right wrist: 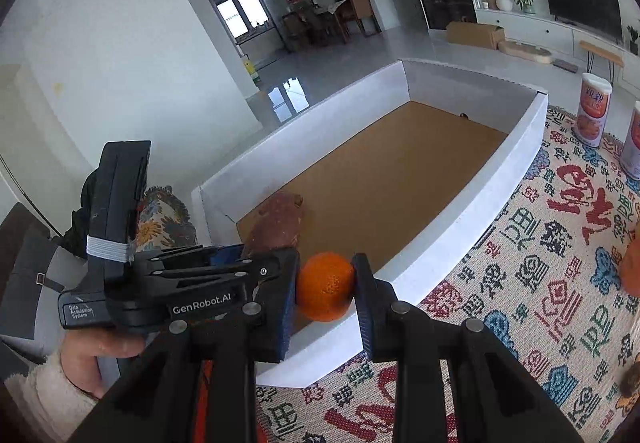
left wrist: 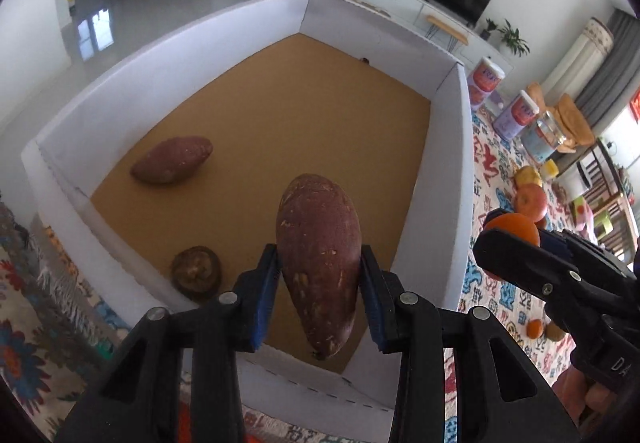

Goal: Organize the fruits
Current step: 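Carry the sweet potato into the box with the left tool while the right tool carries an orange there, then release both items in the box and return tools over the table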

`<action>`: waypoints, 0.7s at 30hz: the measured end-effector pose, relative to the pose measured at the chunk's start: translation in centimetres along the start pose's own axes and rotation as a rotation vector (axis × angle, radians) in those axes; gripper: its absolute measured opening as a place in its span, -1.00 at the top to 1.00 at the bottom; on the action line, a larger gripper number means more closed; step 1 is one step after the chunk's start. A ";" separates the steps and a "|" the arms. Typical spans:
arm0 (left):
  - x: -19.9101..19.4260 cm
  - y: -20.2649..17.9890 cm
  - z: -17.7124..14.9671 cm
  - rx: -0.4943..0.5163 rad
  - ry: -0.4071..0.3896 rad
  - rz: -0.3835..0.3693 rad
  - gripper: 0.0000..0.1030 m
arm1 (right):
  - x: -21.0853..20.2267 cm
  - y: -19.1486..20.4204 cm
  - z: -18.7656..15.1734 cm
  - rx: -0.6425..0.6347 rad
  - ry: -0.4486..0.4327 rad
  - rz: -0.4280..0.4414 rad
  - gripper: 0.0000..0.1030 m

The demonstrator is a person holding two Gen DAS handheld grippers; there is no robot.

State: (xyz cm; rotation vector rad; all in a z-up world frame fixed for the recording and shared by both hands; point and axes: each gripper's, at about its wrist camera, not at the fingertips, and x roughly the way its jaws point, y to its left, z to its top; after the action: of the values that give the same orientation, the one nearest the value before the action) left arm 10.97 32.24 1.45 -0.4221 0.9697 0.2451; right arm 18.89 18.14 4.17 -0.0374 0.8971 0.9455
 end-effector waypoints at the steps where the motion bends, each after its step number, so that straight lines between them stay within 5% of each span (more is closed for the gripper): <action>1: -0.1 0.2 -0.1 -0.005 -0.014 0.016 0.00 | 1.3 0.2 0.3 0.000 0.028 -0.009 0.44; 4: -1.6 0.2 -0.2 0.000 -0.099 0.050 -0.53 | 2.6 -0.3 0.9 0.037 0.047 -0.038 0.17; 10: -4.9 -3.1 -0.9 0.061 -0.201 -0.029 -0.66 | -6.4 -3.6 -0.8 0.064 -0.143 -0.086 -0.46; 17: -3.0 -14.6 -7.5 0.314 -0.147 -0.212 -0.84 | -19.0 -13.6 -12.8 0.121 -0.229 -0.489 -0.70; 21: 3.3 -19.7 -11.2 0.415 -0.021 -0.195 -0.84 | -24.2 -22.3 -23.3 0.341 -0.162 -0.739 -0.72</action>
State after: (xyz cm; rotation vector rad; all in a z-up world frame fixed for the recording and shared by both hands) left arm 12.06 9.65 -2.16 -0.1309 0.9240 -0.1289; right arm 13.31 -21.26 -2.10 0.0013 0.7932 0.1011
